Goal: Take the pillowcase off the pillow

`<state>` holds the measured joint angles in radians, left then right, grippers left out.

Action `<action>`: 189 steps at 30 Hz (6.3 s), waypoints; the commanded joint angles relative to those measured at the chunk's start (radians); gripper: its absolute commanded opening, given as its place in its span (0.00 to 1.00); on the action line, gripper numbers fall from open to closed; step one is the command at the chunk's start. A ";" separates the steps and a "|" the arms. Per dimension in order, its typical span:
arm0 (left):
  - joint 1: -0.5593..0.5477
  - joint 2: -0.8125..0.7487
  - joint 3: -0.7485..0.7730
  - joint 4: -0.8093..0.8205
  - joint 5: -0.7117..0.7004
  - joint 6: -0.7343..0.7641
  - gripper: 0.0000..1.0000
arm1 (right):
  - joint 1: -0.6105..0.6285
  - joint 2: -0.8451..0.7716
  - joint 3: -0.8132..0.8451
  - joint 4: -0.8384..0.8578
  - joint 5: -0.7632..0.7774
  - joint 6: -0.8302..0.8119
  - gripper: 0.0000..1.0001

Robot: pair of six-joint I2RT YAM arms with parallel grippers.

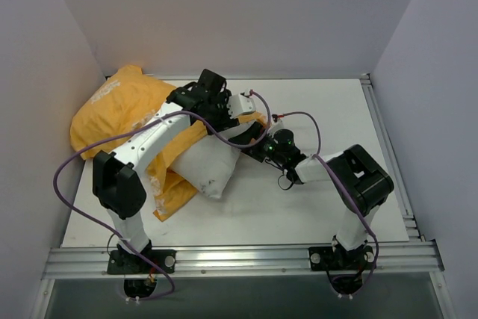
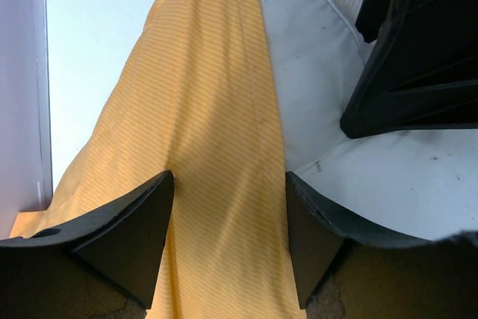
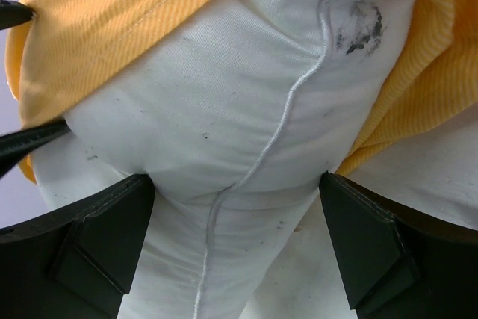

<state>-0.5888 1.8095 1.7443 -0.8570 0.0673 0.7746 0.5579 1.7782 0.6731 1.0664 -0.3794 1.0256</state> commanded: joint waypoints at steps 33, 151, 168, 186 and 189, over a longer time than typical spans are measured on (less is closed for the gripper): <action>0.004 -0.098 0.058 0.101 0.034 -0.184 0.02 | 0.056 0.313 0.275 0.268 -0.013 0.192 0.00; 1.037 -0.424 -0.026 0.252 0.262 -0.161 0.02 | -0.984 -0.617 0.225 -0.933 -0.201 -0.511 0.00; 0.906 -0.467 -0.035 0.337 0.161 -0.209 0.02 | 0.247 -0.769 0.163 -0.924 0.203 -0.918 1.00; 0.905 -0.450 -0.029 0.326 0.154 -0.218 0.02 | 0.464 -0.633 0.112 -0.981 0.416 -0.892 1.00; 0.903 -0.450 -0.038 0.325 0.160 -0.227 0.02 | 0.465 -0.516 0.098 -0.872 0.442 -0.921 1.00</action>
<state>0.3195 1.3762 1.6577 -0.6228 0.2222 0.5735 1.0168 1.1572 0.7990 0.0605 -0.0151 0.1246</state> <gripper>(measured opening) 0.034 0.996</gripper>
